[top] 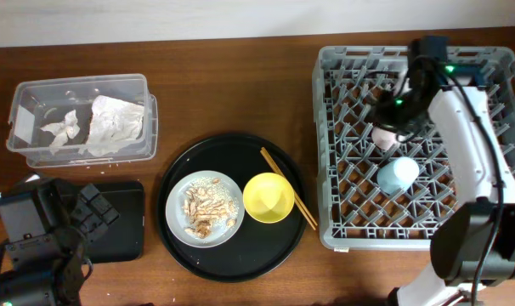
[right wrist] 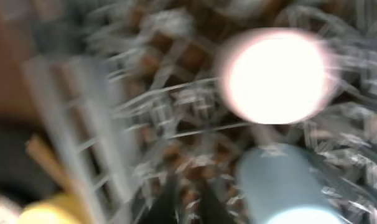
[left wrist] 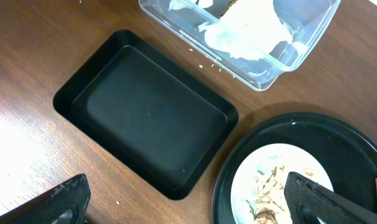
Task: Sort waste into correct bins and load items into the dishwasher rack
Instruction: 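Lift the right gripper out of the rack toward the tray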
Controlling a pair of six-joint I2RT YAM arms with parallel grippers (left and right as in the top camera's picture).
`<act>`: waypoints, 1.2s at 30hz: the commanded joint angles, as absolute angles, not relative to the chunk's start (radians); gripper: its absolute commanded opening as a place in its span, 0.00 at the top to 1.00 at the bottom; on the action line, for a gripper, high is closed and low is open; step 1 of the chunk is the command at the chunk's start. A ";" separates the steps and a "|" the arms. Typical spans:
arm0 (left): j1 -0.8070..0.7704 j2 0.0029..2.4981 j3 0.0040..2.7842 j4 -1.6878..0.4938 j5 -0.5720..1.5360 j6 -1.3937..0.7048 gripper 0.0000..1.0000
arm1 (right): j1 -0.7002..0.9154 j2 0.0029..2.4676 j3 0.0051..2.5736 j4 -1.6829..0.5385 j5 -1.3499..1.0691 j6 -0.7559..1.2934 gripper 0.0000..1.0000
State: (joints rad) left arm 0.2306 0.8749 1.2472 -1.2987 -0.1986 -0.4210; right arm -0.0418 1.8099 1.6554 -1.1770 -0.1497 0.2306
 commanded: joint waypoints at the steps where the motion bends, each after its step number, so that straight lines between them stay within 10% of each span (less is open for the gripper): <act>1: 0.235 0.871 1.251 -1.300 -0.199 -0.433 0.01 | 0.094 1.788 1.668 -1.171 -0.248 0.059 0.40; 4: 0.235 0.871 1.251 -1.300 -0.199 -0.433 0.01 | 0.212 1.828 1.654 -1.127 -0.186 0.060 0.25; 14: 0.235 0.871 1.251 -1.300 -0.199 -0.434 0.01 | 0.263 1.960 1.640 -1.037 -0.034 0.204 0.23; 17: 0.235 0.871 1.251 -1.300 -0.199 -0.434 0.01 | 0.263 2.010 1.632 -1.015 -0.101 0.205 0.50; 29: 0.235 0.871 1.251 -1.300 -0.199 -0.433 0.01 | 0.263 2.023 1.536 -1.018 -0.044 0.153 0.81; 36: 0.235 0.871 1.251 -1.300 -0.199 -0.433 0.01 | 0.263 2.022 1.536 -1.058 -0.041 0.077 0.80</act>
